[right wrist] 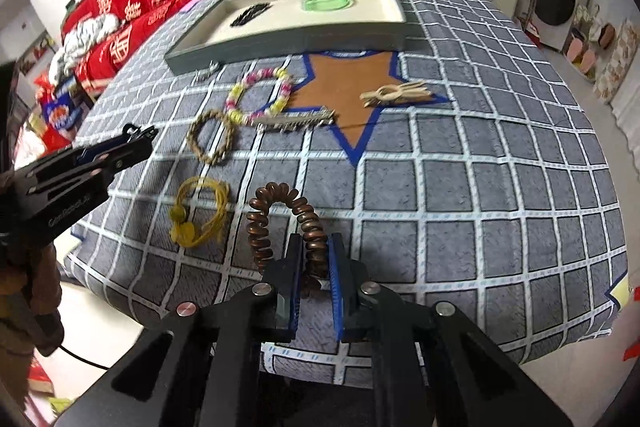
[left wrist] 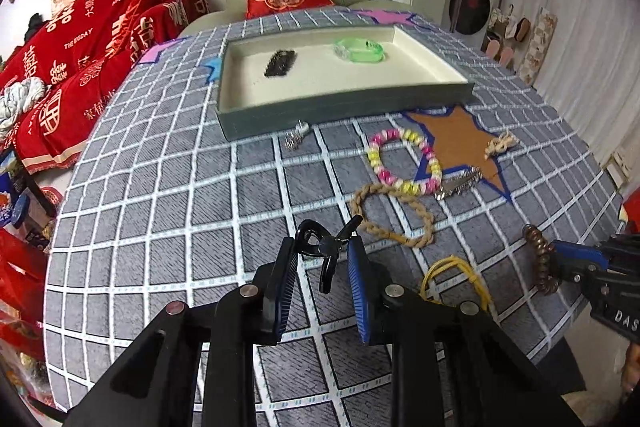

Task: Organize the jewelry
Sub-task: 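Grasp the black claw clip with left tool while right tool grasps wooden bead bracelet, then carry both items into the tray and open both tools to release them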

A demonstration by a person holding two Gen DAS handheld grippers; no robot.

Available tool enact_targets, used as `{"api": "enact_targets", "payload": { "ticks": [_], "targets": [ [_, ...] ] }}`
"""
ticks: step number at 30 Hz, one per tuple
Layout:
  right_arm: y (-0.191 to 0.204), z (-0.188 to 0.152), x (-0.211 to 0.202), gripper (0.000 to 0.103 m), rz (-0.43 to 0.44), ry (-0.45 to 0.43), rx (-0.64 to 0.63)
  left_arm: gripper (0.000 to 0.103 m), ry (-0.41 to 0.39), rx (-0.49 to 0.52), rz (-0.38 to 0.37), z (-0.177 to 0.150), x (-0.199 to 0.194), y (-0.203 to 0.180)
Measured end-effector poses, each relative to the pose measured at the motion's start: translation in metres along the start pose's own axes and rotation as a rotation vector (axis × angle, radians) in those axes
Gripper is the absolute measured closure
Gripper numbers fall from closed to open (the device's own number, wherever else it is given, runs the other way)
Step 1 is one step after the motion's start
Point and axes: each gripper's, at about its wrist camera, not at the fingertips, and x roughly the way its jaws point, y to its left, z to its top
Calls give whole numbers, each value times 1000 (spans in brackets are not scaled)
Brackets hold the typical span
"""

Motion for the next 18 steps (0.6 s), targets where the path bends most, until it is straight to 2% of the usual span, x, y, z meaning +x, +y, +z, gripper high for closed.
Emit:
{"api": "enact_targets", "payload": {
  "ticks": [8, 18],
  "targets": [
    [-21, 32, -21, 89, 29, -56, 53, 69, -72, -42, 46, 27, -24, 9],
    [-27, 99, -42, 89, -19, -140, -27, 69, -102, -85, 24, 80, -30, 21]
  ]
}}
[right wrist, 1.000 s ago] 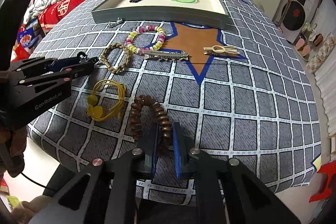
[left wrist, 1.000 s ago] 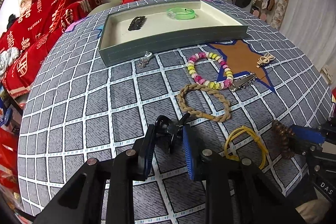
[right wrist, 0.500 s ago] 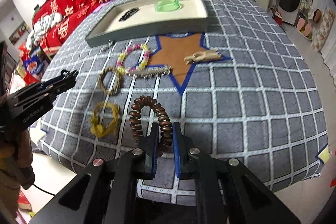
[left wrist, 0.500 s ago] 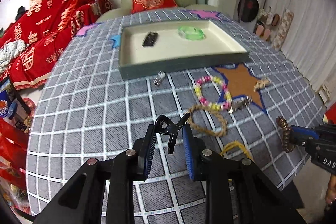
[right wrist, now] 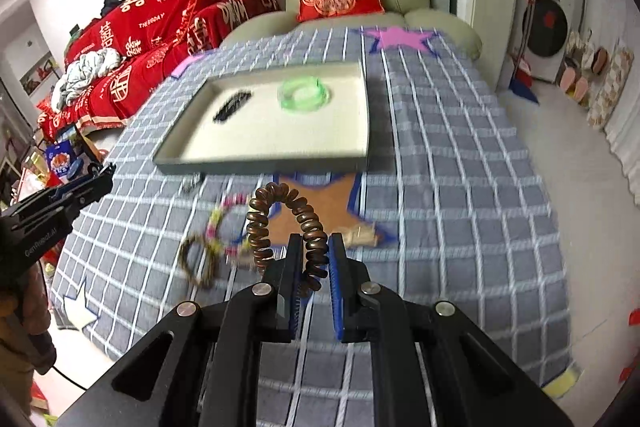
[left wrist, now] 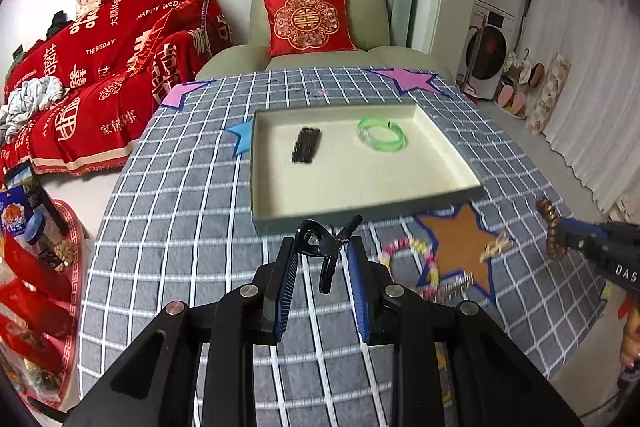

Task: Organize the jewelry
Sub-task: 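Carry both items into the tray and open both tools to release them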

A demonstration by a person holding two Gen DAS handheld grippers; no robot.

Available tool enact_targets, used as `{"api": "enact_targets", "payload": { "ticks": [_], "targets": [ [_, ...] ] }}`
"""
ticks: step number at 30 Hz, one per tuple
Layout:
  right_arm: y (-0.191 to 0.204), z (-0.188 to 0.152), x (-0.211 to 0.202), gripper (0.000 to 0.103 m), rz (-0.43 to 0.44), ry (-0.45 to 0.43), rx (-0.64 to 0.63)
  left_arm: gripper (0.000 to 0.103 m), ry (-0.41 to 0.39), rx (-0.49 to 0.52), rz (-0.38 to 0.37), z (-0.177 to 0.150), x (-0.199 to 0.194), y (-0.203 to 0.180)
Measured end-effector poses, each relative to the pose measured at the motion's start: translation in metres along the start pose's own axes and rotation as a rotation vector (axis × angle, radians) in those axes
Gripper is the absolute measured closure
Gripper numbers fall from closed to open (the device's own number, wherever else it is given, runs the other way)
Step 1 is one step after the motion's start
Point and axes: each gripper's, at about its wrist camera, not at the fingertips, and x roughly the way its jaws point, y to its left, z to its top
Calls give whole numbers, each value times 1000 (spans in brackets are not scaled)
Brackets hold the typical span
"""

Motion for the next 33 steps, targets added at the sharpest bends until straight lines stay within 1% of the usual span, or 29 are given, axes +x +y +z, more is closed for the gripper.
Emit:
{"api": "enact_targets", "payload": {
  "ticks": [5, 9, 14, 16, 19, 22, 25, 29, 33],
  "targets": [
    [-1, 43, 5, 89, -5, -26, -42, 69, -24, -9, 3, 34, 10, 4],
    [-1, 80, 21, 89, 0, -36, -56, 69, -30, -16, 16, 61, 27, 5],
    [2, 118, 51, 89, -2, -36, -66, 69, 3, -17, 48, 85, 64, 3],
    [2, 131, 68, 89, -3, -31, -61, 69, 17, -22, 50, 92, 79, 3],
    [0, 144, 91, 89, 2, -12, -47, 69, 48, -55, 42, 102, 105, 5],
    [0, 148, 112, 89, 1, 10, -39, 69, 74, -65, 52, 107, 130, 4],
    [-2, 149, 135, 89, 6, 46, -28, 69, 115, -63, 63, 105, 155, 1],
    [-5, 141, 165, 89, 0, 107, -14, 69, 167, -43, 78, 100, 182, -5],
    [-8, 133, 186, 89, -12, 150, -4, 69, 212, -26, 85, 96, 201, -9]
  ]
}}
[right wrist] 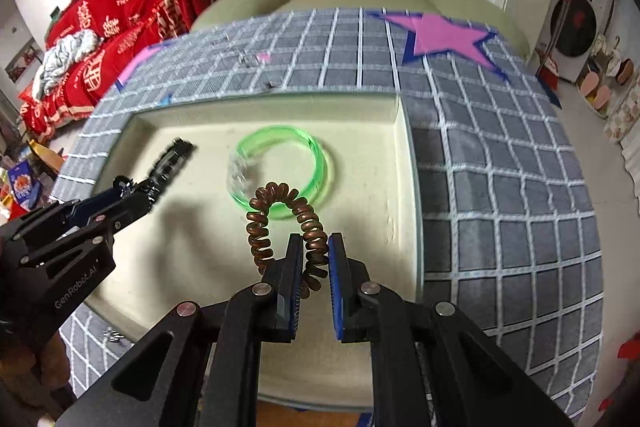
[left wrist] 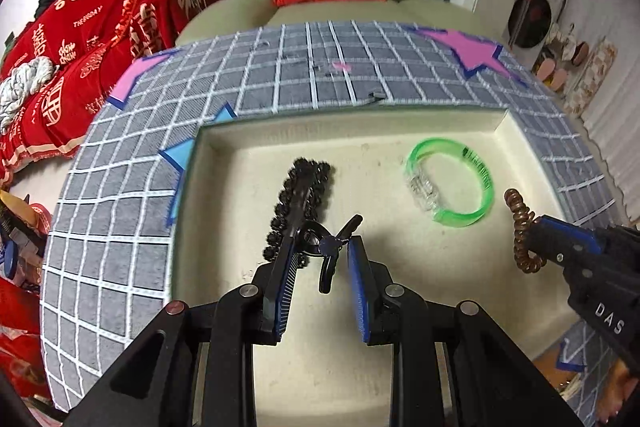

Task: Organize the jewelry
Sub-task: 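Carry both items into the tray and open both tools to release them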

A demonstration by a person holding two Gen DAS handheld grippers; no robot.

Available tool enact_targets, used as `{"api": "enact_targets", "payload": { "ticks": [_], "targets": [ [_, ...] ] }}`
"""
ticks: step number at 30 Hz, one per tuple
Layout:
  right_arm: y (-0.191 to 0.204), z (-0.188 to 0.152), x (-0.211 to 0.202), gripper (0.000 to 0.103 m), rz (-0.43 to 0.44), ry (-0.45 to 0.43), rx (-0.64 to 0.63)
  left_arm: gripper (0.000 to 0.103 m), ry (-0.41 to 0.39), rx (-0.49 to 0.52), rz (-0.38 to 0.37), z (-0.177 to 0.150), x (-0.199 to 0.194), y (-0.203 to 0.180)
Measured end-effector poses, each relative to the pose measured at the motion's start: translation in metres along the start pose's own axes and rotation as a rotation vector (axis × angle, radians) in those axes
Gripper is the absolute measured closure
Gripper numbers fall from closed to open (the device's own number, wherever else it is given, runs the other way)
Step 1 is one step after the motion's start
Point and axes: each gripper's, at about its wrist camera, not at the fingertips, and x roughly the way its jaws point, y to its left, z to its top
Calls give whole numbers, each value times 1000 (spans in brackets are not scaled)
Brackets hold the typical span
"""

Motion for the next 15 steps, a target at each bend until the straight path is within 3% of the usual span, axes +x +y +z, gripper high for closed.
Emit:
{"api": "enact_targets", "payload": {
  "ticks": [5, 12, 14, 15],
  "targets": [
    [-2, -7, 19, 90, -5, 37, 14, 69, 11, 38, 29, -2, 14, -9],
    [5, -10, 19, 85, -26, 14, -16, 68, -1, 92, 83, -4, 20, -20],
    [5, -10, 19, 79, -18, 10, -19, 68, -2, 101, 93, -4, 20, -21],
    [6, -10, 19, 69, -5, 9, -14, 68, -1, 100, 95, -3, 20, -21]
  ]
}}
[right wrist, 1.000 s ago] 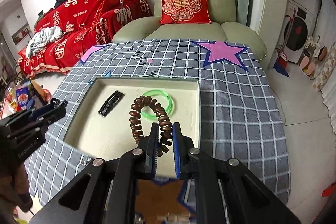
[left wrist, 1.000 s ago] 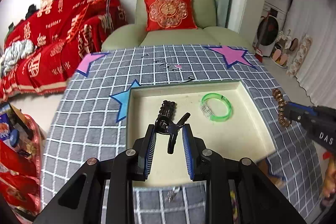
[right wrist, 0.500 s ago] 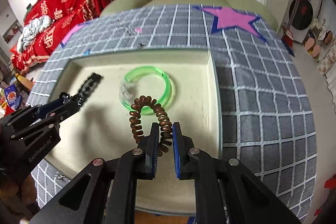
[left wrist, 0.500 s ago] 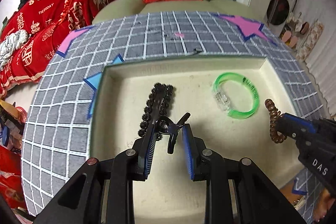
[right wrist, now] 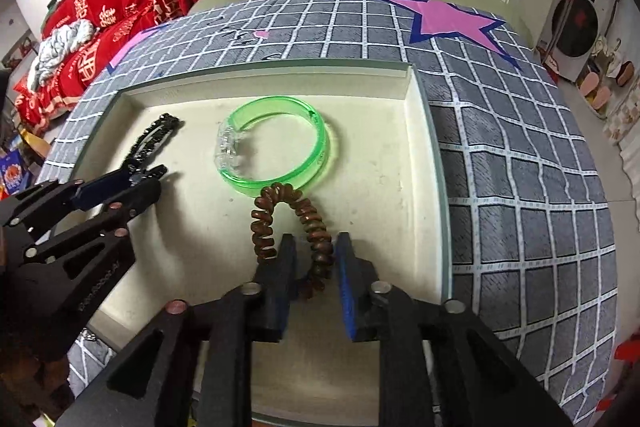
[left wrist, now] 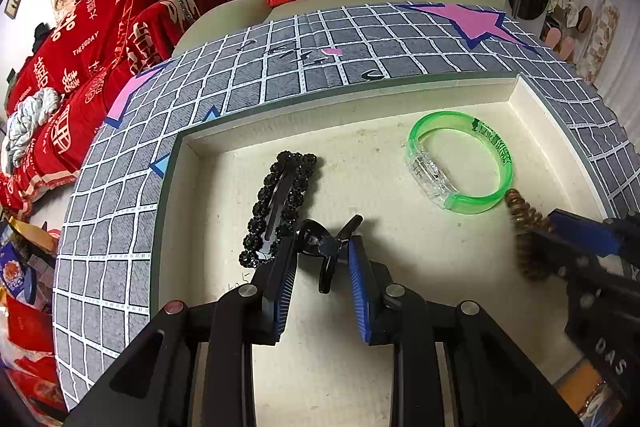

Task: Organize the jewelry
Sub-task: 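Carry both items into the tray and open both tools to release them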

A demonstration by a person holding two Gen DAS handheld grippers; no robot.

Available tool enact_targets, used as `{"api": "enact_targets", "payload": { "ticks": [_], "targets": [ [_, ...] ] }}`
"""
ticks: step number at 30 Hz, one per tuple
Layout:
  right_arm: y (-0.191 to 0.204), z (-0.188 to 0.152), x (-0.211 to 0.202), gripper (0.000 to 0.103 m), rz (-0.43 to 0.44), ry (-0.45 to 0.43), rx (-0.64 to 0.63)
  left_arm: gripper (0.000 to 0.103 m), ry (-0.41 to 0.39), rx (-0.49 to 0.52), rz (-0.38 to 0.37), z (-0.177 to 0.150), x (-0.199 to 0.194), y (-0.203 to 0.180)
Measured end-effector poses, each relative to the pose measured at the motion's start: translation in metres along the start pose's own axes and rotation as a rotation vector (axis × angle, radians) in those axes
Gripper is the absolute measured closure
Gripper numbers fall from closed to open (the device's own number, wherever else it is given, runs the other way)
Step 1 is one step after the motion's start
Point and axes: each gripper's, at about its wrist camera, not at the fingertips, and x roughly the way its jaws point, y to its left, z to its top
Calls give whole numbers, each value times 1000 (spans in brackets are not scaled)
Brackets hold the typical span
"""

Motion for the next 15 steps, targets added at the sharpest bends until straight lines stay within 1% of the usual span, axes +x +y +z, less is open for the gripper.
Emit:
{"api": "enact_targets", "payload": {
  "ticks": [1, 2, 7, 11, 14, 15],
  "targets": [
    [1, 0, 0, 57, 7, -1, 5, 68, 1, -3, 4, -1, 0, 1],
    [0, 0, 0, 54, 6, 1, 14, 68, 3, -8, 7, -1, -1, 1],
    [-4, 2, -8, 54, 34, -27, 40, 68, 15, -43, -6, -2, -1, 8],
    [-9, 7, -23, 54, 43, -73, 72, 68, 30, -75, -42, -1, -2, 13],
    [-13, 10, -33, 54, 48, -97, 96, 67, 17, -73, -30, 0, -4, 13],
    [-15, 11, -37, 54, 49, -106, 105, 37, 14, -74, -26, 1, -6, 13]
  ]
}}
